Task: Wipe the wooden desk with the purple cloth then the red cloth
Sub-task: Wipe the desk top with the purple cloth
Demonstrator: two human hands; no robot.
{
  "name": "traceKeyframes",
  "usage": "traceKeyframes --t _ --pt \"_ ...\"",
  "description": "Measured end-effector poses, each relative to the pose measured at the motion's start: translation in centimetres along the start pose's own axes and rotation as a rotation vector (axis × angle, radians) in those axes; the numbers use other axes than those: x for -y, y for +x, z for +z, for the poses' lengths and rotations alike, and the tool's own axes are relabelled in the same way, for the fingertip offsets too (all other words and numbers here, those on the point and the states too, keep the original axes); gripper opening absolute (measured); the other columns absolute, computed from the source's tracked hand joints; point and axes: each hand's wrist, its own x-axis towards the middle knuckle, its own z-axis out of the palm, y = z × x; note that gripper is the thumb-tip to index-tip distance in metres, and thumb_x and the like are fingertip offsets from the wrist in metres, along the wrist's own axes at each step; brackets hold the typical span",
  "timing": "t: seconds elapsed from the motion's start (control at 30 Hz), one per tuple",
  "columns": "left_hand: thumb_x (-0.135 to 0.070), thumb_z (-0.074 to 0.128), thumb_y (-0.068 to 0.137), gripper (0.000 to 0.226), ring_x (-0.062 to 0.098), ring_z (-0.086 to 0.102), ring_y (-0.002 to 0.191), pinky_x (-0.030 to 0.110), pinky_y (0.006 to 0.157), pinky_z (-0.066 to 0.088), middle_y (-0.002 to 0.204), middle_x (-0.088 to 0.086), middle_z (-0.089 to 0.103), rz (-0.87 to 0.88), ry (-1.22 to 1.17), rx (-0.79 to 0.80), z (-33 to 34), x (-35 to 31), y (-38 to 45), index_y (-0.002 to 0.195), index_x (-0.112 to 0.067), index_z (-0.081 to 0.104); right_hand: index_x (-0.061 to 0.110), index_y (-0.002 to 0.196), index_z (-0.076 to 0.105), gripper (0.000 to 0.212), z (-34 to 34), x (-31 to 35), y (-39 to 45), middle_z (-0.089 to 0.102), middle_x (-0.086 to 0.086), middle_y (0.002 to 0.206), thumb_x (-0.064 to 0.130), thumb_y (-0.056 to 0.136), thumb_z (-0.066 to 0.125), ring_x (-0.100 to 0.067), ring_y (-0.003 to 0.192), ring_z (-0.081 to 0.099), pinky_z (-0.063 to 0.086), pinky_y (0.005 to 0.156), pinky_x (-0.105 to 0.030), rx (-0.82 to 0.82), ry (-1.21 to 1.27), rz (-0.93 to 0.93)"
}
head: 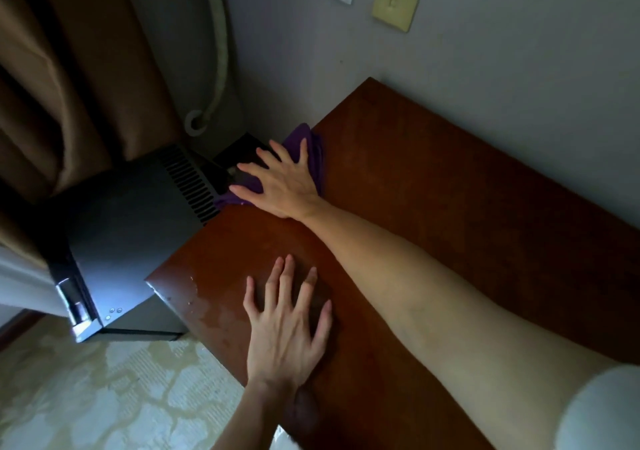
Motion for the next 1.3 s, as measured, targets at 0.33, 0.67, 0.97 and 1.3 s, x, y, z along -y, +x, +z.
traceKeyframes --t 0.33,0.67,0.97,1.3 --pt "-0.051 0.036 0.102 0.057 0.034 0.043 0.145 0.065 0.120 0.021 0.147 0.018 0.050 0.024 -0.039 -0.052 0.1 0.6 -0.2 0.142 -0.017 0.058 0.052 0.165 0.016 0.071 0.7 -6.9 -15.8 0.011 0.001 0.178 0.078 0.100 0.028 -0.024 0.165 0.004 0.005 0.123 -0.077 -0.088 0.021 0.152" --pt "-0.057 0.029 0.103 0.062 0.035 0.037 0.150 0.067 0.122 0.017 0.155 0.019 0.045 0.022 -0.002 0.009 -0.4 0.0 -0.2 0.153 -0.024 0.048 0.058 0.163 0.006 0.074 2.8 -7.7 -37.4 0.006 0.001 0.178 0.086 0.096 0.019 -0.030 0.164 0.003 0.007 0.120 -0.080 -0.018 -0.026 0.338" --pt "-0.048 0.031 0.106 0.055 0.036 0.036 0.150 0.068 0.121 0.019 0.154 0.020 0.045 0.035 0.034 0.000 -0.2 0.1 0.0 0.156 -0.027 0.042 0.057 0.162 0.015 0.082 -3.1 -20.8 -14.1 0.003 -0.001 0.179 0.092 0.088 0.023 -0.028 0.164 -0.002 -0.002 0.121 -0.080 -0.053 0.114 0.527" --pt "-0.049 0.028 0.107 0.055 0.034 0.030 0.153 0.068 0.121 0.016 0.157 0.019 0.039 0.030 0.030 0.068 0.1 0.2 0.1 0.158 -0.031 0.038 0.050 0.166 0.008 0.079 -4.0 -24.8 -7.9 0.002 -0.004 0.179 0.087 0.096 0.018 -0.035 0.164 0.000 -0.003 0.120 -0.080 -0.042 0.070 0.570"
